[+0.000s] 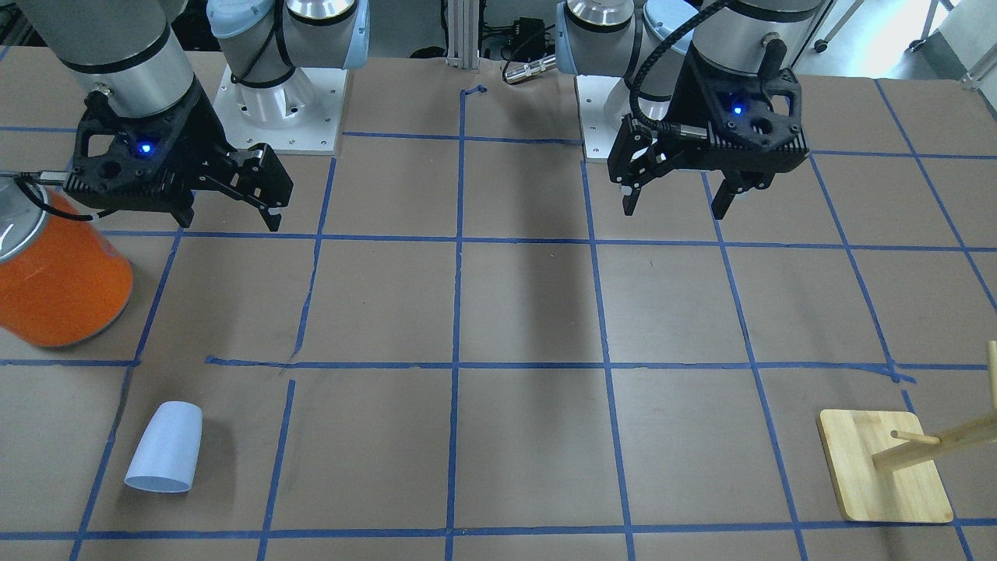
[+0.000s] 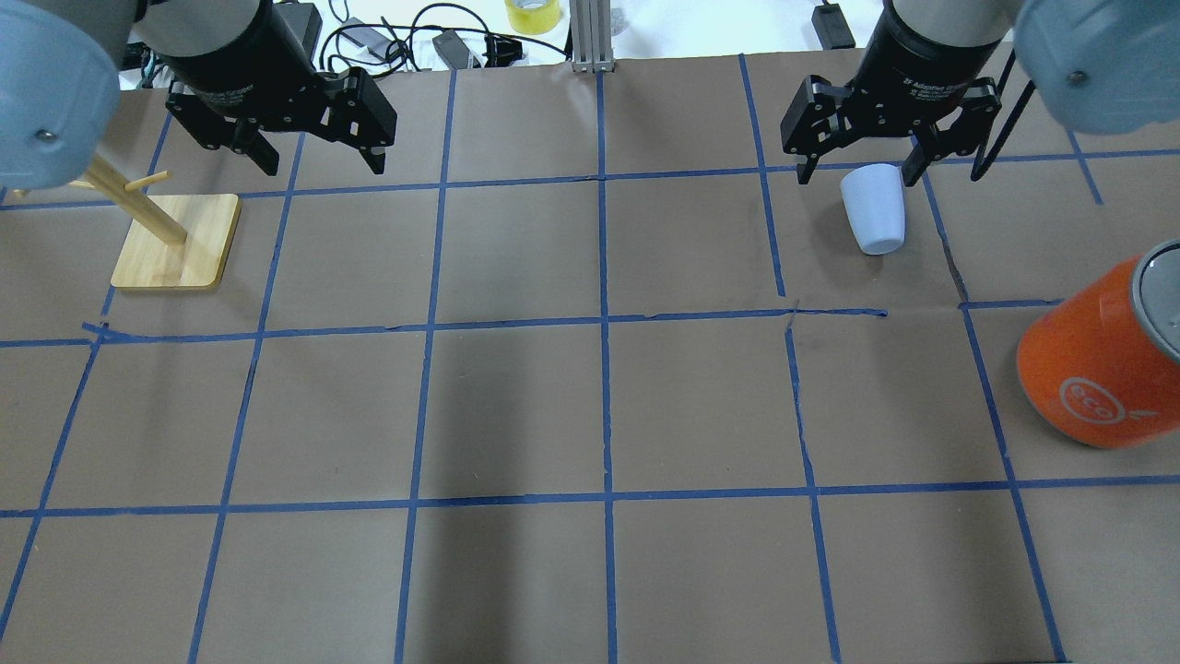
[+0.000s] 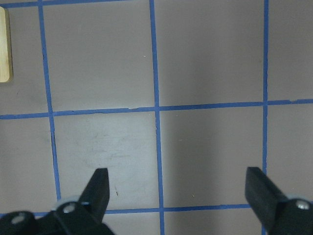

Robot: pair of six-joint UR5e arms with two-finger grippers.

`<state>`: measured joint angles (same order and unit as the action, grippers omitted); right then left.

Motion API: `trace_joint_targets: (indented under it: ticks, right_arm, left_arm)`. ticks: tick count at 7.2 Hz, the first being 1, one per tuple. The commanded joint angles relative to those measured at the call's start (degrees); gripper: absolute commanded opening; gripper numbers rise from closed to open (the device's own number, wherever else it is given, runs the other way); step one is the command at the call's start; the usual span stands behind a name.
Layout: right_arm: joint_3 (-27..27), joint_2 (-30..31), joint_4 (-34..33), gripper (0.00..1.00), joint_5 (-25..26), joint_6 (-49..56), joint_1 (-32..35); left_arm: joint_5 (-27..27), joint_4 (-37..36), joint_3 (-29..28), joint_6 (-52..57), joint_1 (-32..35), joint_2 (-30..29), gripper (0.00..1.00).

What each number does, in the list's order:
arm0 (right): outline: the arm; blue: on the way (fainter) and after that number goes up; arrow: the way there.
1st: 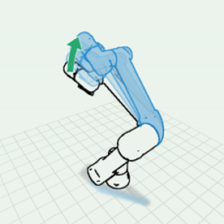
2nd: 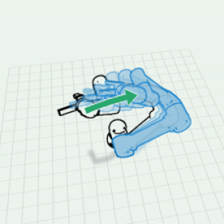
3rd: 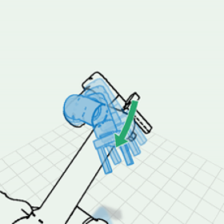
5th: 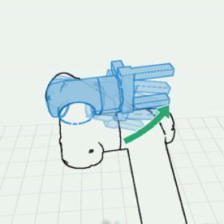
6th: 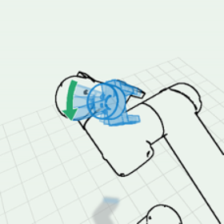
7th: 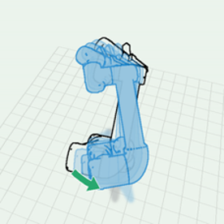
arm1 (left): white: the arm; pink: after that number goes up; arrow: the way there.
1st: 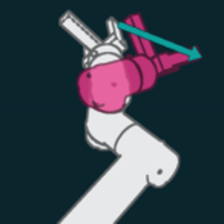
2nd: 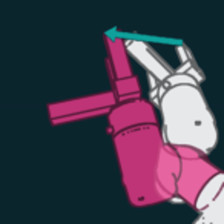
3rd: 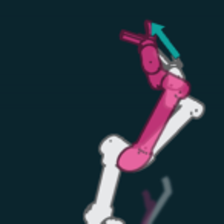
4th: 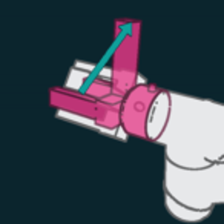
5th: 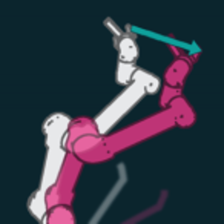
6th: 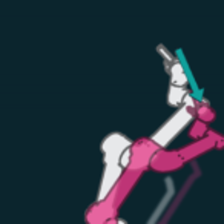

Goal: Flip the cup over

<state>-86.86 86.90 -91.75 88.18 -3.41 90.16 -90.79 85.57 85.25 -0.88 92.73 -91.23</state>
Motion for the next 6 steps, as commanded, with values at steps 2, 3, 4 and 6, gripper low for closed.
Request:
trace_joint_targets:
  ticks: [2,3,4,6]
  right_arm:
    - [-0.1,0.0,0.2,1.0,0.0,0.0,0.1]
    - [-0.1,0.0,0.2,1.0,0.0,0.0,-0.1]
    - [-0.1,0.1,0.2,1.0,0.0,0.1,-0.2]
    - [0.3,0.1,0.0,1.0,0.4,0.1,-0.3]
  left_arm:
    - [0.1,-0.1,0.0,0.0,0.0,0.0,1.0]
    - [0.1,-0.1,0.1,-0.1,0.0,-0.1,1.0]
    - [0.1,0.0,0.0,0.0,0.0,-0.1,1.0]
    - [0.1,-0.1,0.0,0.0,0.0,-0.1,1.0]
